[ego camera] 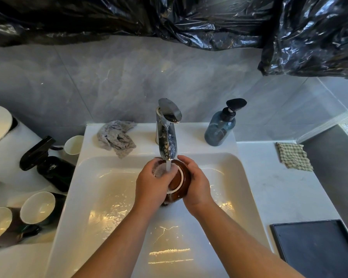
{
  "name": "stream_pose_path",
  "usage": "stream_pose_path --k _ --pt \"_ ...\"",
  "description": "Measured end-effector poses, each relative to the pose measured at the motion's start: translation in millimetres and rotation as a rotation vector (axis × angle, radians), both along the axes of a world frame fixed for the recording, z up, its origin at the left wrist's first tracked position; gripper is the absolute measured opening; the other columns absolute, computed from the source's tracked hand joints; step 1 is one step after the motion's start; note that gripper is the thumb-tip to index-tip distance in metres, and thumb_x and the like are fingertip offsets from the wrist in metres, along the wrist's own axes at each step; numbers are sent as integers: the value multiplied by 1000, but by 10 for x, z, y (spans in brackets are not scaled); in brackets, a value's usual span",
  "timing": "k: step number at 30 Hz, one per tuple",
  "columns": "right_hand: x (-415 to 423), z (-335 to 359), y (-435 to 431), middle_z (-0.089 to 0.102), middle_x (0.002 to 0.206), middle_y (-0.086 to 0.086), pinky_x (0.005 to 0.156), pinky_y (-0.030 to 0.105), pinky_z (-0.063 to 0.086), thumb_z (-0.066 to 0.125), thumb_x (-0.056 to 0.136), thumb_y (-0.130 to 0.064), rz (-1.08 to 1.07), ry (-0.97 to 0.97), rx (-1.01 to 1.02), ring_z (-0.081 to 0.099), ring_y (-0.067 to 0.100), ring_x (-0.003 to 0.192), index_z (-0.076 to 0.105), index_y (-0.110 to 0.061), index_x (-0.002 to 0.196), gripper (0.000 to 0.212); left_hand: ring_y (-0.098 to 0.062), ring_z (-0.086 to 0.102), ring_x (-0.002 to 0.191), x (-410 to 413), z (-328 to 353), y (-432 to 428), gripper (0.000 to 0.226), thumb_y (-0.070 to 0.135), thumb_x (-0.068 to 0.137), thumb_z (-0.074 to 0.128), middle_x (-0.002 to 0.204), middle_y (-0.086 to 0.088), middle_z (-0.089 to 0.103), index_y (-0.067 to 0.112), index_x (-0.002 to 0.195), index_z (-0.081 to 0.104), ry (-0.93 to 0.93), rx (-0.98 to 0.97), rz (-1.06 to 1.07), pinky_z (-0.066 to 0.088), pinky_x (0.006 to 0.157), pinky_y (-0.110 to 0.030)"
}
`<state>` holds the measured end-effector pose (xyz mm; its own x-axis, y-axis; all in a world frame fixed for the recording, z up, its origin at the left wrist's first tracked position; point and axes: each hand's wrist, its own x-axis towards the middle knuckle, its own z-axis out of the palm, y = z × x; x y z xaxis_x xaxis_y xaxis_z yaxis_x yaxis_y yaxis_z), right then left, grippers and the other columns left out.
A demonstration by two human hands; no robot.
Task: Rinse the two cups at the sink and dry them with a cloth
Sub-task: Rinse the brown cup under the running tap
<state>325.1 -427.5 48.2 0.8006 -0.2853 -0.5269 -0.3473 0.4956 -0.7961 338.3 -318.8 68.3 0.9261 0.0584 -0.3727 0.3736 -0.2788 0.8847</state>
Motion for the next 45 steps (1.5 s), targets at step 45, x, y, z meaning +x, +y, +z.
stream_pose_path --k 45 --pt "-57 47 63 69 105 4 89 36 56 32 107 -25 154 3 -577 66 22 103 65 -18 108 35 -15 74 64 38 117 79 31 5 101 40 71 -4 77 6 92 70 180 -644 334 58 54 -24"
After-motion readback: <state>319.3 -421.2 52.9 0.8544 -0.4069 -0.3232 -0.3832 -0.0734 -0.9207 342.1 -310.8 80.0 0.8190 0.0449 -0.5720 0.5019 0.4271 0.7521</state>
